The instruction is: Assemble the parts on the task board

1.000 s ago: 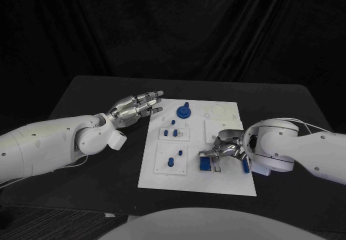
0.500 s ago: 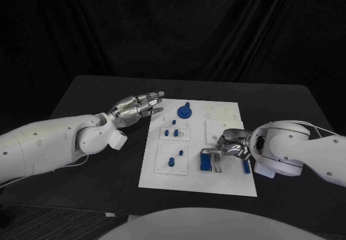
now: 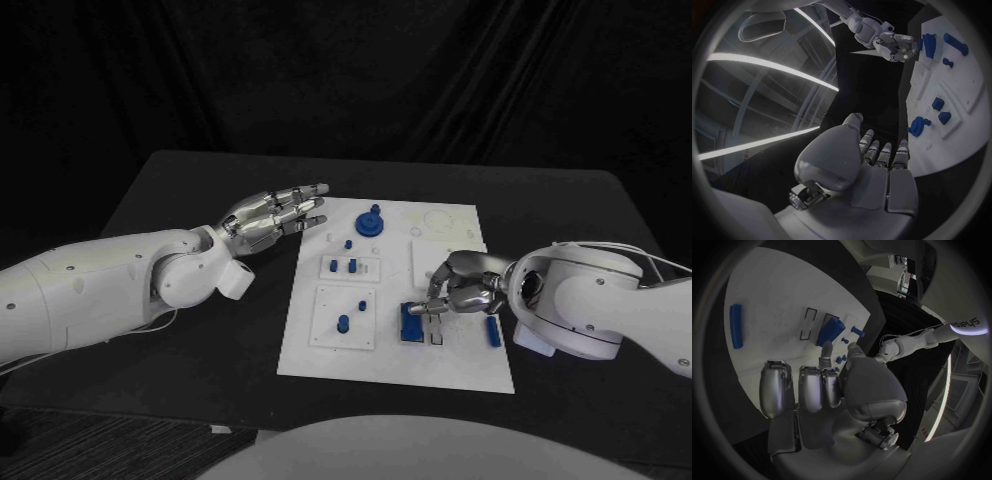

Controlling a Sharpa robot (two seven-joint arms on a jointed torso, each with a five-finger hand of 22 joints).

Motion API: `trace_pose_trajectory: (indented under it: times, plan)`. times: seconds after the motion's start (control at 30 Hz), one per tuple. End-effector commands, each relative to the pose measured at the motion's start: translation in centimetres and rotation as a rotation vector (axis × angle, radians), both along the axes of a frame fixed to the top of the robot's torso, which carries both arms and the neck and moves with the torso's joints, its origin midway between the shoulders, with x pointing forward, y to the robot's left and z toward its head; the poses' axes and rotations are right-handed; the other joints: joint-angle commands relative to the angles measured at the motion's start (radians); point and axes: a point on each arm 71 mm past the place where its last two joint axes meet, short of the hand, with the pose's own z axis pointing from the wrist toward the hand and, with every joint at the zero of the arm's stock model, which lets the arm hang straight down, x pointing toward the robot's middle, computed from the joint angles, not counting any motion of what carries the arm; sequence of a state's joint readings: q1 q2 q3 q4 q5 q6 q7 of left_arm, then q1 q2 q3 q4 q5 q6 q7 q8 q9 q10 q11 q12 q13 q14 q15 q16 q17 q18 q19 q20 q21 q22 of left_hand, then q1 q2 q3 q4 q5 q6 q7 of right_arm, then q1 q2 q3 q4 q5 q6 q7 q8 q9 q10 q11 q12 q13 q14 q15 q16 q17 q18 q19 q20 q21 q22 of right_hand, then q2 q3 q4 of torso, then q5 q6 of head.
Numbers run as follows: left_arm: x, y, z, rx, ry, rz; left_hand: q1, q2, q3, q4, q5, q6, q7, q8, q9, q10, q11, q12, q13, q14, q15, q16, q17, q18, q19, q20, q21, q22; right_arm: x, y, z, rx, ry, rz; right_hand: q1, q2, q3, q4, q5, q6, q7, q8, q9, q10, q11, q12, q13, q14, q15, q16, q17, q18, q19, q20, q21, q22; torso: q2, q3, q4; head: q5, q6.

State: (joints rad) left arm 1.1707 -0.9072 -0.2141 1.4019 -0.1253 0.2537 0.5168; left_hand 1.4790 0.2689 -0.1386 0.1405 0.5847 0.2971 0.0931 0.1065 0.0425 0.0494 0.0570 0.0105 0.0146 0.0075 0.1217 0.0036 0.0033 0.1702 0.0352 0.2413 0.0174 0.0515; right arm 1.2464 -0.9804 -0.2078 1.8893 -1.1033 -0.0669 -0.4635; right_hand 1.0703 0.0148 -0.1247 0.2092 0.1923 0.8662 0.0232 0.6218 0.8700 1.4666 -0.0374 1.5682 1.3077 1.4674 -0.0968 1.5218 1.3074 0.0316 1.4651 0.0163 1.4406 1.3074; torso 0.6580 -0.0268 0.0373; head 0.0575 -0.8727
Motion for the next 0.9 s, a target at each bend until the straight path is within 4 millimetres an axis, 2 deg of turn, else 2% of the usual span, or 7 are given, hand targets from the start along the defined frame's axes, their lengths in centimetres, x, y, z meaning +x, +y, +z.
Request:
trace_pose_trajectory:
  times: [0.03, 0.2, 0.4, 0.67, 0.9]
  plan:
    - [-0.1, -0.1, 0.0, -0.014, 0.000, -0.011, 0.008, -0.002, 0.004, -0.002, 0.006, 0.006, 0.002, 0.006, 0.001, 0.002, 0.006, 0.003, 0.001, 0.003, 0.008, 0.004, 0.002, 0.010, -0.003, 0.007, 0.005, -0.001, -0.2, 0.1, -0.4, -0.029, 0.000, 0.039, 0.014, 0.004, -0.019, 0.001, -0.010, -0.015, -0.003, 0.038, 0.040, 0.104, -0.011, 0.003, 0.263, 0.080, -0.009, -0.002, 0.137, 0.002, 0.049, -0.009, -0.001, 0.219, 0.001, -0.0005, -0.0003, -0.003, 0.000]
    - [-0.1, -0.1, 0.0, -0.014, 0.003, -0.014, 0.008, -0.002, 0.004, -0.002, 0.006, 0.006, 0.002, 0.006, 0.001, 0.002, 0.006, 0.003, 0.001, 0.003, 0.008, 0.004, 0.002, 0.010, -0.003, 0.007, 0.005, -0.001, -0.2, 0.1, -0.9, -0.049, 0.022, 0.050, 0.020, 0.012, -0.051, 0.010, -0.044, -0.027, -0.012, 0.109, 0.111, 0.104, -0.019, 0.003, 0.263, 0.082, -0.015, 0.001, 0.144, 0.002, 0.048, -0.014, -0.002, 0.219, 0.001, -0.0009, -0.0001, -0.003, 0.000]
    - [-0.1, -0.2, -0.1, -0.014, 0.005, -0.018, 0.008, -0.001, 0.005, -0.002, 0.007, 0.008, 0.003, 0.006, 0.001, 0.002, 0.008, 0.004, 0.001, 0.003, 0.008, 0.004, 0.002, 0.010, -0.003, 0.007, 0.005, -0.001, -0.3, 0.3, -1.4, -0.068, 0.044, 0.061, 0.034, 0.017, -0.073, 0.010, -0.052, -0.036, -0.023, 0.177, 0.180, 0.104, -0.029, 0.003, 0.263, 0.081, -0.023, 0.001, 0.143, 0.002, 0.047, -0.021, -0.003, 0.219, 0.000, -0.0009, 0.0004, -0.004, 0.000]
    - [-0.2, -0.2, -0.1, -0.013, 0.008, -0.019, 0.008, -0.001, 0.005, -0.002, 0.007, 0.008, 0.003, 0.006, 0.001, 0.002, 0.008, 0.004, 0.001, 0.003, 0.008, 0.004, 0.002, 0.010, -0.003, 0.007, 0.005, -0.001, -0.5, 0.5, -2.2, -0.080, 0.070, 0.072, 0.045, 0.016, -0.080, 0.005, -0.054, -0.042, -0.026, 0.195, 0.202, 0.104, -0.031, 0.003, 0.263, 0.080, -0.026, -0.001, 0.139, 0.003, 0.046, -0.023, -0.005, 0.218, 0.001, -0.0008, 0.0003, -0.003, 0.000]
    - [-0.2, -0.1, -0.1, -0.012, 0.009, -0.019, 0.008, -0.001, 0.005, -0.002, 0.007, 0.008, 0.003, 0.006, 0.001, 0.002, 0.008, 0.004, 0.001, 0.003, 0.008, 0.004, 0.002, 0.010, -0.003, 0.007, 0.005, -0.001, -0.6, 0.5, -2.7, -0.086, 0.078, 0.073, 0.081, 0.015, -0.081, -0.017, -0.049, -0.055, -0.028, 0.209, 0.223, 0.104, -0.033, 0.003, 0.263, 0.080, -0.027, -0.003, 0.135, 0.004, 0.044, -0.026, -0.010, 0.216, 0.001, -0.0006, -0.0006, 0.000, 0.000]
